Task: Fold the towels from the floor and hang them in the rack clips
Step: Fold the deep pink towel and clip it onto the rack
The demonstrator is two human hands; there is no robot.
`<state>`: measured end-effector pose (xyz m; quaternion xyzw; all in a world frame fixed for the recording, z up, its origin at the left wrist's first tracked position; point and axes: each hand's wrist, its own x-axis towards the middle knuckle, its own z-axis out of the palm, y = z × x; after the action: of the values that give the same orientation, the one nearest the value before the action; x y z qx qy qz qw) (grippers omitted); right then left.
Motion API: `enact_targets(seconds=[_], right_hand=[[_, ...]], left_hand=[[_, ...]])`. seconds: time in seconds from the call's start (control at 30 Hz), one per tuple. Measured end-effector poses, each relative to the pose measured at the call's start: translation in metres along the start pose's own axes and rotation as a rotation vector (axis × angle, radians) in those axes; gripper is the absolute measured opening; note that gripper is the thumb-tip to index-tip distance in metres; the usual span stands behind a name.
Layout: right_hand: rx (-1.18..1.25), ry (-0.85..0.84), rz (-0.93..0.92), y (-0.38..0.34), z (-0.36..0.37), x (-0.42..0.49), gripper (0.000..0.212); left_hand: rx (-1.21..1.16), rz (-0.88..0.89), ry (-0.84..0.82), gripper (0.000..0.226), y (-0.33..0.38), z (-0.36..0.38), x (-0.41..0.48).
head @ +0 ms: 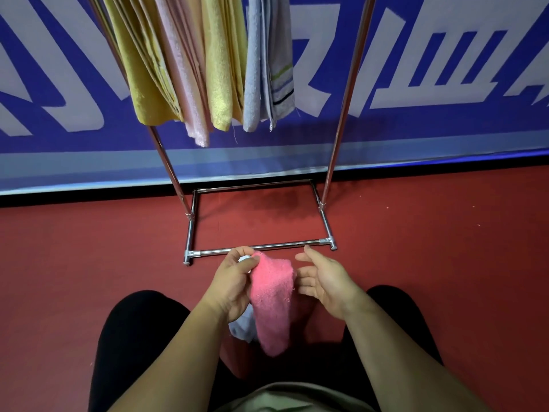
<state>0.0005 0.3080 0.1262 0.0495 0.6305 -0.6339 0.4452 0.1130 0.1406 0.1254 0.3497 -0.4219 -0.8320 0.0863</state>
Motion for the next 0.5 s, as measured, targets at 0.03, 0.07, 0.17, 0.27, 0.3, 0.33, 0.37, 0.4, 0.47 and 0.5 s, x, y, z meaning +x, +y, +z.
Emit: enact_targets(seconds=[0.03, 0.07, 0.17, 0.27, 0.3, 0.33, 0.37, 0.4, 0.47, 0.5], right_hand=[[0.009, -0.015, 0.007, -0.0002, 0.0009, -0.0009, 0.042], [0.024, -0.028, 0.008, -0.0003, 0.0016, -0.0011, 0.042], [0.065, -0.073, -0.024, -0.002, 0.0038, -0.005, 0.034], [0.018, -0.071, -0.088, -0.0007, 0.0026, -0.0055, 0.03], [-0.007, -0.06, -0.086, 0.0001, 0.0018, -0.0047, 0.031], [-0.034, -0.054, -0.069, 0.0005, 0.0012, -0.0044, 0.033], [-0.056, -0.054, -0.043, 0.0002, 0.0014, -0.0052, 0.035], [-0.07, -0.055, -0.018, 0.0009, 0.0011, -0.0053, 0.037], [-0.06, -0.053, -0.022, 0.0022, 0.0016, -0.0052, 0.038], [-0.04, -0.048, -0.052, 0.0029, 0.0023, -0.0045, 0.039]], left_hand=[[-0.004, -0.001, 0.0, 0.014, -0.001, -0.0013, 0.0003], [-0.011, -0.002, -0.003, 0.014, -0.0021, -0.0021, 0.0005], [-0.043, -0.006, -0.006, 0.016, -0.0046, -0.0007, 0.0007], [-0.062, -0.008, -0.005, 0.017, -0.0051, 0.0028, -0.0006], [-0.065, -0.009, -0.004, 0.017, -0.0052, 0.0035, -0.0011], [-0.069, -0.009, -0.002, 0.017, -0.0053, 0.004, -0.0014], [-0.074, -0.009, 0.0, 0.018, -0.0055, 0.0045, -0.0014], [-0.079, -0.008, 0.001, 0.018, -0.0057, 0.0047, -0.0015], [-0.081, -0.005, -0.005, 0.02, -0.0063, 0.0058, -0.0014], [-0.075, -0.003, -0.009, 0.022, -0.0067, 0.0062, -0.0012]])
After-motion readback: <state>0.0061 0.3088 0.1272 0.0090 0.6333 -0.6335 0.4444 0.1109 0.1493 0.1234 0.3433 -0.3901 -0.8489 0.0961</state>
